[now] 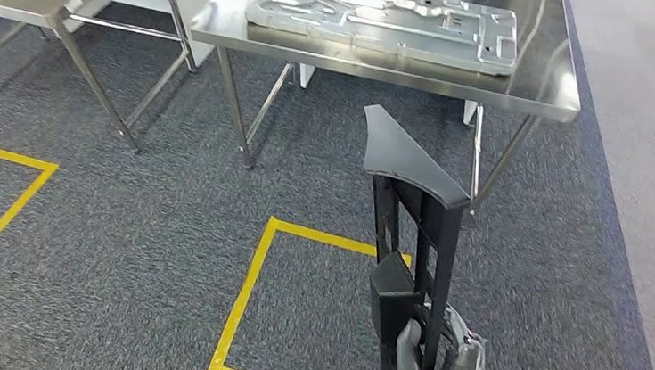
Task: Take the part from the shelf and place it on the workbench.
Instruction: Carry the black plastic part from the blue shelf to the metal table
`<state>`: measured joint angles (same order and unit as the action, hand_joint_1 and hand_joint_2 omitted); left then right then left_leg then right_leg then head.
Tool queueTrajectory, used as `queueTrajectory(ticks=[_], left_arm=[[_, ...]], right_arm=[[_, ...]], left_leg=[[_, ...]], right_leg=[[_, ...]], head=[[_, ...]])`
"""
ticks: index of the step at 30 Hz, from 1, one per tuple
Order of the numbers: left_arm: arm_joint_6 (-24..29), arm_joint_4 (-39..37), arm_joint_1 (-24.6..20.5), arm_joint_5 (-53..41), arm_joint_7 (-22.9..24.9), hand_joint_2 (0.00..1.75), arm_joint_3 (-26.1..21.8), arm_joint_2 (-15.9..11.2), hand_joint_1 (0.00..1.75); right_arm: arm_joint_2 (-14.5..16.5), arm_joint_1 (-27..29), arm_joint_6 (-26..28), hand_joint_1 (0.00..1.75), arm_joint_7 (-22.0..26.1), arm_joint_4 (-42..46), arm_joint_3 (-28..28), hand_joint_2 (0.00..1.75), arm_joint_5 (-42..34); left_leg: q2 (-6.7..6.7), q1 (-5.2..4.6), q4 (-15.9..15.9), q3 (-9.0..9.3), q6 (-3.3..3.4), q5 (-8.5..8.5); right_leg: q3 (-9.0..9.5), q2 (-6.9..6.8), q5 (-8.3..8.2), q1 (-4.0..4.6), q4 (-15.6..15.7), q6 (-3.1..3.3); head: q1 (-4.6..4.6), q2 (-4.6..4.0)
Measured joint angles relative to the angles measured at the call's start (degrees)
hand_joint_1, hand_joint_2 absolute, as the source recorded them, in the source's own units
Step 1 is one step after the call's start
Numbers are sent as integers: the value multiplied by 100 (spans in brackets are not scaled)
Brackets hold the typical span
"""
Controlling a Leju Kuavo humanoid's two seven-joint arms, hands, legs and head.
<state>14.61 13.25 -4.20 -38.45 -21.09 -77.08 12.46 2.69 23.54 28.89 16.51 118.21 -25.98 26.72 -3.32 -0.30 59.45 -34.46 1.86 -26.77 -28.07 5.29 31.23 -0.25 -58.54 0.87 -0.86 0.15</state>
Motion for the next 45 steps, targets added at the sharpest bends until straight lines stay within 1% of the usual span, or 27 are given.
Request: queueTrajectory(ticks=[1,3,5,7,8,9,11,12,14,17,18,19,22,23,24,25,27,28,30,33,35,38,39,40,42,43,45], left_arm=[[-9,0,-6,-15,4,0,11,1,0],[-34,1,-19,-43,14,0,33,0,0],[-66,2,-26,-67,17,0,52,-3,0],[-86,2,-16,-77,19,0,72,-4,0],[-90,2,-9,-79,19,0,83,-4,0],[-92,2,-4,-83,20,0,93,-3,0],[-101,2,1,-102,20,0,113,-3,0],[-105,2,-3,-113,20,0,121,-5,0],[-108,2,-18,-126,20,0,133,-9,0],[-110,2,-32,-132,23,0,140,-10,0],[-111,2,-37,-134,24,0,142,-9,0],[-115,2,-45,-139,24,0,143,-9,0],[-158,2,-46,-184,45,0,150,-12,0],[-181,2,-36,-208,61,0,158,-16,0],[-206,2,-26,-237,74,0,172,-23,0],[-232,2,-15,-272,85,0,191,-32,0],[-286,2,-6,-355,101,0,238,-65,0],[-308,2,-11,-396,109,0,263,-86,0],[-330,2,-28,-463,119,0,308,-118,0],[-349,2,-25,-550,115,0,381,-129,0],[-340,2,-25,-623,105,0,420,-137,0],[-302,2,-33,-705,96,0,464,-142,0],[-297,2,-31,-725,95,0,483,-142,0],[-295,2,-29,-749,96,0,502,-140,0],[-295,2,-23,-778,101,0,533,-139,0],[-295,2,-24,-788,104,0,543,-138,0],[-294,2,-29,-794,109,0,555,-140,0]], right_arm=[[-1,1,7,175,-8,0,0,175,24],[-4,-4,18,175,-30,1,1,175,99],[-6,-36,19,175,-52,0,1,175,161],[-10,-48,17,175,-68,-11,1,175,194],[-13,-47,15,175,-74,-21,2,175,207],[-15,-46,11,175,-77,-32,2,175,221],[-17,-53,3,175,-89,-49,1,175,255],[-18,-64,0,175,-103,-62,0,175,269],[-21,-80,-1,175,-136,-86,-1,175,291],[-24,-91,-3,175,-165,-108,-3,175,308],[-23,-98,-5,175,-172,-112,-5,175,315],[-22,-106,-7,175,-192,-113,-6,175,329],[-23,-141,-2,175,-362,-146,-7,175,431],[-24,-163,10,175,-454,-167,-5,175,507],[-23,-202,27,175,-560,-187,-1,175,618],[-15,-268,44,175,-682,-206,12,175,775],[42,-514,48,175,-977,-240,78,175,1273],[89,-699,28,175,-1133,-261,128,175,1581],[190,-1091,-13,175,-1394,-314,233,175,2132],[282,-1504,135,175,-1646,-403,325,175,3094],[294,-1816,258,175,-1841,-520,327,175,4102],[266,-2284,52,175,-2177,-834,215,175,5483],[234,-2412,-122,175,-2296,-966,128,175,5804],[185,-2534,-310,175,-2429,-1098,17,175,6022],[28,-2792,-610,175,-2712,-1350,-282,175,6244],[-61,-2913,-703,175,-2832,-1456,-446,175,6281],[-197,-3081,-794,175,-2959,-1608,-716,175,6310]], left_leg=[[34,9,-83,81,26,34],[97,42,-223,264,59,37],[147,57,-297,389,74,4],[190,65,-299,452,62,-65],[205,75,-296,497,43,-112],[213,90,-292,558,16,-165],[222,124,-284,695,-52,-286],[222,134,-273,753,-92,-343],[225,135,-254,820,-181,-430],[243,141,-170,886,-285,-477],[255,148,-23,824,-300,-496],[268,154,237,681,-311,-552],[287,154,1285,-35,-325,-928],[287,151,1443,-212,-316,-990],[287,143,1411,-299,-291,-932],[288,125,1196,-301,-248,-741],[299,60,532,-184,-119,-201],[301,24,276,-133,-70,-53],[302,-26,64,-84,-5,6],[285,8,-124,127,74,65],[289,33,-200,252,100,75],[296,38,-211,322,103,-3],[293,40,-211,360,94,-39],[286,44,-210,409,80,-78],[274,47,-203,523,37,-168],[267,45,-198,559,5,-211],[258,40,-180,593,-76,-271]], right_leg=[[13,4,-13,0,-28,-36],[-39,-155,12,20,-231,-94],[-351,-378,248,11,-737,-163],[-802,-459,499,-41,-1295,-232],[-952,-473,494,-69,-1400,-264],[-1001,-485,353,-99,-1307,-295],[-851,-515,-195,-154,-668,-347],[-763,-532,-359,-157,-354,-347],[-689,-548,-456,-127,-83,-270],[-611,-527,-421,-103,-75,-91],[-558,-527,-403,-104,-57,-46],[-505,-528,-383,-107,-39,-6],[-398,-524,-281,-73,-21,59],[-352,-513,-239,-55,-21,66],[-297,-500,-196,-37,-21,71],[-231,-488,-152,-19,-20,71],[-115,-475,-65,12,-14,62],[-83,-464,-30,17,-10,43],[-41,-446,-15,16,-7,-27],[6,-459,-37,14,-149,-139],[-231,-473,125,-4,-567,-193],[-902,-490,470,-42,-1372,-266],[-1014,-498,435,-56,-1386,-284],[-1025,-505,264,-69,-1210,-292],[-873,-516,-285,-81,-542,-272],[-801,-522,-448,-72,-263,-244],[-740,-526,-553,-41,-28,-162]], head=[[10,1],[-14,1],[-54,0],[-62,0],[-61,0],[-62,0],[-68,0],[-71,0],[-69,0],[-61,0],[-52,0],[-40,0],[-17,0],[-16,0],[-16,0],[-16,0],[-25,0],[-29,0],[-33,1],[-37,0],[-61,0],[-75,1],[-75,1],[-77,0],[-77,0],[-76,0],[-64,0]])
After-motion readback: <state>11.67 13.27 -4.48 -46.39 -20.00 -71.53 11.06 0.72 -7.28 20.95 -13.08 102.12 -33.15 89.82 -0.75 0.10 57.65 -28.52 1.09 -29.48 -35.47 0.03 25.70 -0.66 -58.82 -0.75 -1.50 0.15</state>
